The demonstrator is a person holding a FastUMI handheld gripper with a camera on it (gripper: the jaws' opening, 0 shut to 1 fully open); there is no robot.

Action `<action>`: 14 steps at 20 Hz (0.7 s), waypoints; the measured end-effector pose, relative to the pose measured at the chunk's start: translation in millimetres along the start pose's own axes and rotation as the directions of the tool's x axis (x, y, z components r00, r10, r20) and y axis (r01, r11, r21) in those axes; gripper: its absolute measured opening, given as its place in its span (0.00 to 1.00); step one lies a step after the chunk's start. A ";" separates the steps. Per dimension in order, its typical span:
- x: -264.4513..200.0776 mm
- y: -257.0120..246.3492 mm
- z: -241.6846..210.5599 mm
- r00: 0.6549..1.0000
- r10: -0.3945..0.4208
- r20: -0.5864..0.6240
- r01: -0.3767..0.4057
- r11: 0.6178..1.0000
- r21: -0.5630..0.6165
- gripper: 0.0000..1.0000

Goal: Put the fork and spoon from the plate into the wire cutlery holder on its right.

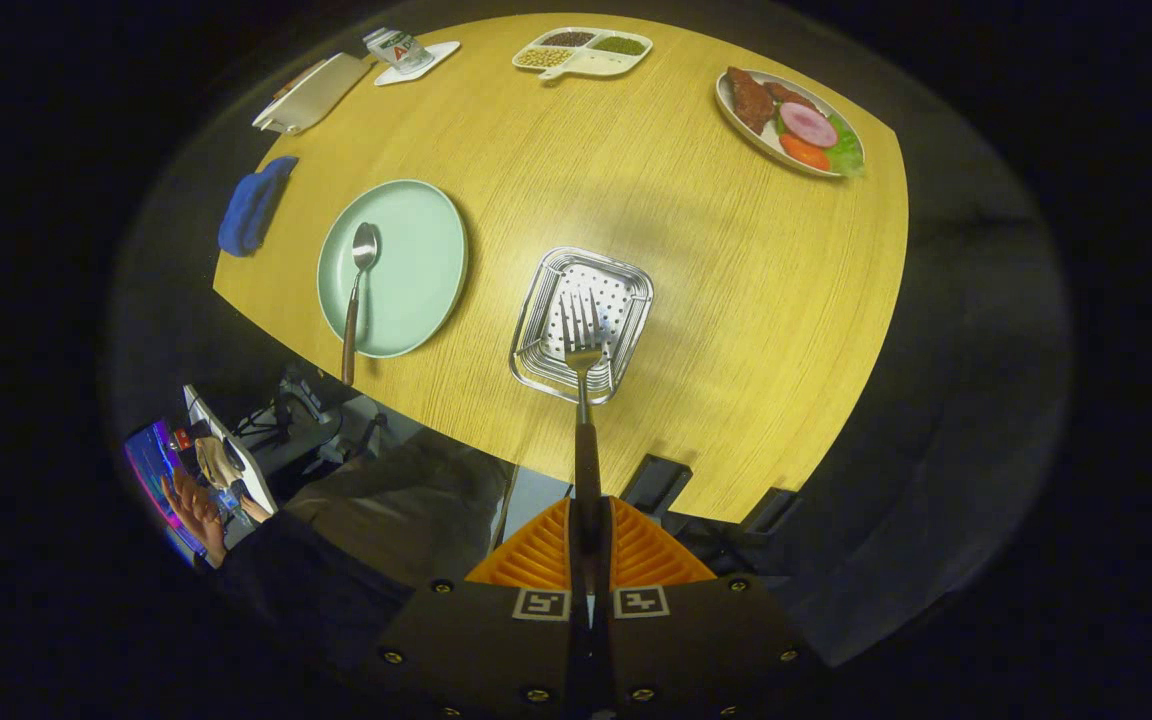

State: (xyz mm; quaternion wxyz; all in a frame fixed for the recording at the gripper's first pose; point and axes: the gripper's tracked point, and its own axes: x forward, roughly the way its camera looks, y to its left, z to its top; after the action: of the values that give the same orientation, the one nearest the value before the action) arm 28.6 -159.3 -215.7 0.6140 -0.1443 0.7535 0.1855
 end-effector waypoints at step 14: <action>17.7 -10.5 41.5 0.999 -0.047 -0.010 0.047 0.998 0.045 0.16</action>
State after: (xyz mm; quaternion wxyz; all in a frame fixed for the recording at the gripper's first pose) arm 65.8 -149.5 -241.4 0.6179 -0.1489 0.7566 0.1534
